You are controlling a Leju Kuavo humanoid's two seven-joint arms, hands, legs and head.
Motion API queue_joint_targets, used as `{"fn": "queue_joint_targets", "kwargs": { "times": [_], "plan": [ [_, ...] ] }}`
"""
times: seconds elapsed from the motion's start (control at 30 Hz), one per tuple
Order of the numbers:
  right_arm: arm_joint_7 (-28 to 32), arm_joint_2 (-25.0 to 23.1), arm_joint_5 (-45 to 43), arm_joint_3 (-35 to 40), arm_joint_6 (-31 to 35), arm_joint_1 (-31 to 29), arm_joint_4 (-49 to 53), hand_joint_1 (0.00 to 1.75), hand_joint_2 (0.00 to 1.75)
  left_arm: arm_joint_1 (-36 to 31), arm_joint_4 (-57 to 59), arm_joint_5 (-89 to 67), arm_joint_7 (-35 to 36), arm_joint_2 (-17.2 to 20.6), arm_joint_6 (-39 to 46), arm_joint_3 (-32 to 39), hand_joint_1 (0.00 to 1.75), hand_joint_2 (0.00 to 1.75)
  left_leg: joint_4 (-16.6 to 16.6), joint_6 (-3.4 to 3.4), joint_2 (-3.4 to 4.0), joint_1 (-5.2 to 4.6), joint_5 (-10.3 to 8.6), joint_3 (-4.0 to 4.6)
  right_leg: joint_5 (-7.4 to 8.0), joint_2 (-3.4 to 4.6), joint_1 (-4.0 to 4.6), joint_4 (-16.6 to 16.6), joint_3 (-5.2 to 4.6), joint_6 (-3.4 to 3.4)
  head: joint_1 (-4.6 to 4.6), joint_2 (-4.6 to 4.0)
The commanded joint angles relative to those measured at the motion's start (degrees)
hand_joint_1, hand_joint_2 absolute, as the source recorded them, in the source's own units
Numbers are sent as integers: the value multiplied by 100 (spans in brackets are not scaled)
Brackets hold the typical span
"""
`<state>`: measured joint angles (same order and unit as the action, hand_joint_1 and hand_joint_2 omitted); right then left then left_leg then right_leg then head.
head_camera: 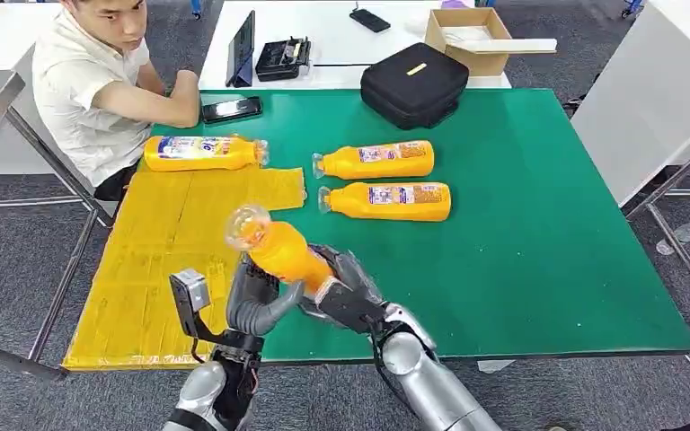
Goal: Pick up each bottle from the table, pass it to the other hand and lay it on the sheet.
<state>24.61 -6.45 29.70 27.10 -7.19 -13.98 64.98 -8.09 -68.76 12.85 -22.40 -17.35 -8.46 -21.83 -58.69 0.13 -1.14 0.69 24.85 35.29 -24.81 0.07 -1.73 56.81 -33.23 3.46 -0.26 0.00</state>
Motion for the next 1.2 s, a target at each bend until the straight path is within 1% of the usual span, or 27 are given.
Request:
{"fn": "queue_joint_targets", "kwargs": {
  "times": [0.03,0.13,0.2,0.23,0.3,0.4,0.47,0.5,0.53,0.57,0.6,0.63,0.67,0.7,0.8,0.87,0.93,0.97,1.0,1.07,1.17,1.2],
  "plan": [
    [-495,14,928,478,592,-309,-252,175,175,-378,207,-1009,-100,-265,996,-82,0,175,-4,3,11,2,4,-10,-1,1,6,-1,11,-17,0,0],
    [-424,42,724,407,405,-198,-161,175,175,-382,100,-1060,21,-265,992,37,0,175,-7,5,3,4,5,-9,-4,-9,8,-2,15,-19,0,0],
    [-459,124,938,520,482,-213,-143,175,175,-455,237,-1170,195,-265,1008,198,0,175,-8,5,10,9,10,-19,-6,-5,14,-4,27,-28,0,0],
    [-462,120,969,540,481,-232,-140,175,175,-499,334,-1261,184,-265,1030,252,0,175,-6,4,4,5,6,-10,-5,-9,9,-1,16,-21,0,0],
    [-554,152,1169,629,555,-281,-144,175,175,-534,415,-1260,184,-265,1029,259,0,175,-3,3,3,7,4,-16,-3,-10,13,-6,23,-25,-2,0],
    [-551,91,1133,603,529,-302,-168,175,175,-560,476,-1275,161,-265,1032,217,0,175,-4,3,4,3,2,-4,-1,-5,7,-1,7,-15,0,0],
    [-592,92,1240,670,548,-340,-190,175,175,-565,489,-1275,158,-265,1032,190,0,175,-5,5,14,8,8,-21,-3,-2,15,-7,25,-28,0,0],
    [-592,65,1238,672,544,-355,-220,175,175,-572,511,-1252,148,-265,1019,185,0,175,-5,4,3,5,5,-15,-5,-11,10,-4,20,-22,0,0],
    [-532,34,1095,640,439,-358,-271,175,175,-579,528,-1166,117,-265,983,196,31,175,-4,3,1,3,1,-3,-2,-9,5,-1,6,-13,2,0],
    [-522,48,1088,654,432,-368,-299,175,175,-586,532,-1097,70,-265,929,208,175,175,-5,4,5,6,5,-11,-3,-8,10,-4,16,-20,0,0],
    [-489,49,1067,661,427,-370,-307,175,175,-585,529,-1045,37,-265,874,212,175,175,-2,3,5,2,2,-5,-1,-3,5,-2,7,-12,0,0],
    [-317,33,844,616,282,-386,-378,175,175,-587,536,-510,89,-265,497,242,175,175,-4,4,10,4,5,-12,-2,-2,8,-4,15,-17,0,0],
    [-296,37,823,621,270,-417,-442,173,175,-614,575,-497,91,-265,487,267,175,175,-2,3,3,2,1,-5,-2,-6,4,-2,8,-12,0,0],
    [-245,30,846,663,313,-506,-591,169,175,-636,660,64,203,-265,212,284,175,175,-3,4,7,4,3,-14,-2,-5,8,-4,17,-19,0,0],
    [-219,-16,828,684,343,-589,-716,173,175,-667,742,-21,96,-265,230,286,175,175,-1,2,8,1,1,-5,1,0,3,-2,5,-11,0,0],
    [-231,-24,848,712,392,-619,-717,169,175,-692,791,-14,107,-265,257,280,175,175,-2,3,7,3,1,-9,0,-2,6,-3,11,-15,2,0],
    [-247,-34,848,703,408,-641,-695,136,175,-716,850,79,117,-265,251,292,175,175,-2,3,10,2,2,-10,0,0,5,-2,11,-15,2,0],
    [-253,-38,844,695,411,-643,-690,87,175,-719,867,153,133,-265,222,311,175,175,-1,3,12,4,3,-16,-1,-2,9,-5,19,-21,2,0],
    [-270,-47,837,680,419,-641,-692,2,175,-718,870,204,137,-265,206,326,175,175,-1,2,4,0,0,-4,0,-4,3,-1,5,-11,0,0],
    [-311,-100,828,642,468,-610,-676,0,175,-704,858,262,121,-265,183,387,175,175,-1,4,14,4,5,-18,-2,1,9,-6,20,-22,2,0],
    [-382,-147,887,589,593,-543,-624,0,175,-668,795,312,127,-265,119,434,175,175,0,2,9,2,2,-7,0,1,4,-3,7,-11,2,0],
    [-387,-154,895,588,606,-514,-604,0,175,-647,756,321,132,-265,105,461,175,175,-1,3,10,4,5,-13,-3,0,8,-4,15,-17,2,0]
  ]
}}
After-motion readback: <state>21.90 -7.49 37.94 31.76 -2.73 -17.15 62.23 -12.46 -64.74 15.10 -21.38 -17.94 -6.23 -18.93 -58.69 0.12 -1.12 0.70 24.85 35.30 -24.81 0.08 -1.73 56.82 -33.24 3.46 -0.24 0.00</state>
